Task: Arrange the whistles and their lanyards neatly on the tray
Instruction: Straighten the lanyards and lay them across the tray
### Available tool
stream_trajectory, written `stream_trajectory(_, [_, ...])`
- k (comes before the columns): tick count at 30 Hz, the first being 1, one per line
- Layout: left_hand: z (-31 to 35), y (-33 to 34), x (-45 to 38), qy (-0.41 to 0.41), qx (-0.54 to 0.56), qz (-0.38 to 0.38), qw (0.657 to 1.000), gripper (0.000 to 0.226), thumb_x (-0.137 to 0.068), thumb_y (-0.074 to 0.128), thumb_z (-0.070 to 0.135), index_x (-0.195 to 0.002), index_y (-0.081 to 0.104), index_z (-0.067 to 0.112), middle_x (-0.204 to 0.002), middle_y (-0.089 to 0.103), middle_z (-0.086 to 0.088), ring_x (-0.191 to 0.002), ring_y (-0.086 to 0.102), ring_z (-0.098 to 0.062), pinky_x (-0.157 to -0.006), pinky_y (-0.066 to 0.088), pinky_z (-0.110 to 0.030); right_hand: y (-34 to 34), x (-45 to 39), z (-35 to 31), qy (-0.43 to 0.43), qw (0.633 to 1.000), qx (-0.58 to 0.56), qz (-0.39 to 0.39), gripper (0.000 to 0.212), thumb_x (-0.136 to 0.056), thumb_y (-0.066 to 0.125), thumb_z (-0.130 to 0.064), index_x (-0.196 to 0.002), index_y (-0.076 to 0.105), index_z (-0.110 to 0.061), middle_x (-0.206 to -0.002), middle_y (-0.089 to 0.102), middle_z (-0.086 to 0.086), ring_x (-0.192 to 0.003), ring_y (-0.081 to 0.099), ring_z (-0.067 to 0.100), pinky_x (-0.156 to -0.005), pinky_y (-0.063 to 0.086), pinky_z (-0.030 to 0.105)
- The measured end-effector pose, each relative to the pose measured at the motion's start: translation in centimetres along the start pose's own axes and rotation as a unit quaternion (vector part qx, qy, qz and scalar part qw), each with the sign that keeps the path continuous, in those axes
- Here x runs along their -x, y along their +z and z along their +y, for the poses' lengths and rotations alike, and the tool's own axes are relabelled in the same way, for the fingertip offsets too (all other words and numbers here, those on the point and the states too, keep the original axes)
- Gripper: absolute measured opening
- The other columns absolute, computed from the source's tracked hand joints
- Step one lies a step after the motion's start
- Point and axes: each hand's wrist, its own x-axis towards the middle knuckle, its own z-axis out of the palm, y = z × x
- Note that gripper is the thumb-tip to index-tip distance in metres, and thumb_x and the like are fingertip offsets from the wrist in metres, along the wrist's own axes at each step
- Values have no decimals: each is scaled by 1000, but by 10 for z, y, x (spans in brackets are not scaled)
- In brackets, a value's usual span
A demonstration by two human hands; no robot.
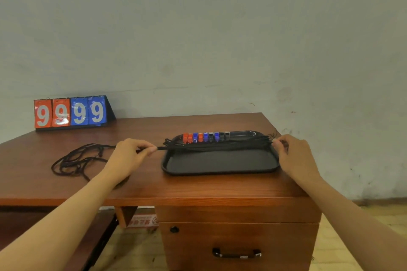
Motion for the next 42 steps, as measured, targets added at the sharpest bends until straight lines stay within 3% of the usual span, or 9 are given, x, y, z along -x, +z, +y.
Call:
stream_trajectory(4, [-8, 19, -11, -41, 38, 19, 998, 10, -95, 67, 33, -101, 74, 36, -92, 76, 10, -86, 66, -8, -86, 53, -34, -5, -15, 22, 32, 999, 19, -1, 24, -101, 54, -31, -101, 69, -13, -84, 68, 3, -77, 60, 20, -71, 47, 33])
stream_trajectory(11, [-18, 58, -27, -109, 134, 42, 984, 19, -87, 77, 34, -101, 76, 21, -96, 73, 6, -96, 66, -13, -87, 48, -32, 6, -34, 40, 69, 994, 66, -44, 24, -101, 55, -32, -104, 68, -12, -86, 61, 2, -79, 54, 19, -74, 41, 29])
stream_trajectory(18, [-28, 69, -44, -165, 105, 42, 980, 13, -86, 75, 46, -93, 74, 35, -96, 73, 6, -99, 65, -21, -91, 54, -50, 25, -56, 49, 60, 993, 89, -54, 24, -98, 58, -42, -100, 68, -20, -87, 66, -1, -78, 59, 17, -71, 49, 32])
stream_trajectory(22, [-29, 72, -51, -169, 87, 37, 981, 18, -88, 72, 48, -99, 73, 34, -99, 72, 6, -102, 62, -20, -85, 51, -45, 29, -63, 50, 47, 994, 91, -46, 24, -97, 60, -41, -99, 69, -19, -91, 69, 2, -81, 59, 18, -74, 49, 32])
stream_trajectory(29, [-31, 68, -46, -153, 111, 28, 982, 33, -92, 62, 56, -113, 71, 33, -105, 75, 6, -106, 65, -19, -94, 52, -46, 15, -58, 42, 55, 998, 29, -29, 31, -96, 60, -43, -102, 74, -16, -96, 72, 1, -85, 57, 13, -80, 41, 26])
stream_trajectory(34, [-26, 47, -34, -131, 90, -1, 987, 29, -100, 56, 45, -124, 62, 30, -113, 67, 5, -103, 59, -14, -83, 44, -31, 8, -37, 26, 57, 997, 43, -9, 35, -101, 50, -42, -110, 65, -12, -100, 68, 6, -84, 57, 16, -74, 45, 31])
stream_trajectory(40, [-38, 5, -11, -97, 47, 52, 993, 18, -102, 55, 28, -115, 66, 26, -110, 66, 3, -99, 60, -13, -83, 46, -29, 3, 8, -13, -18, 999, 24, -10, 15, -103, 45, -31, -101, 58, -24, -92, 60, -3, -80, 58, 10, -66, 44, 24])
stream_trajectory(42, [-50, -7, -3, -113, 27, 66, 991, 18, -101, 56, 23, -115, 67, 23, -111, 67, 0, -98, 59, -14, -83, 45, -30, 9, 25, -31, -61, 997, 40, -27, 16, -103, 45, -32, -104, 59, -26, -96, 60, -6, -87, 58, 9, -73, 49, 25])
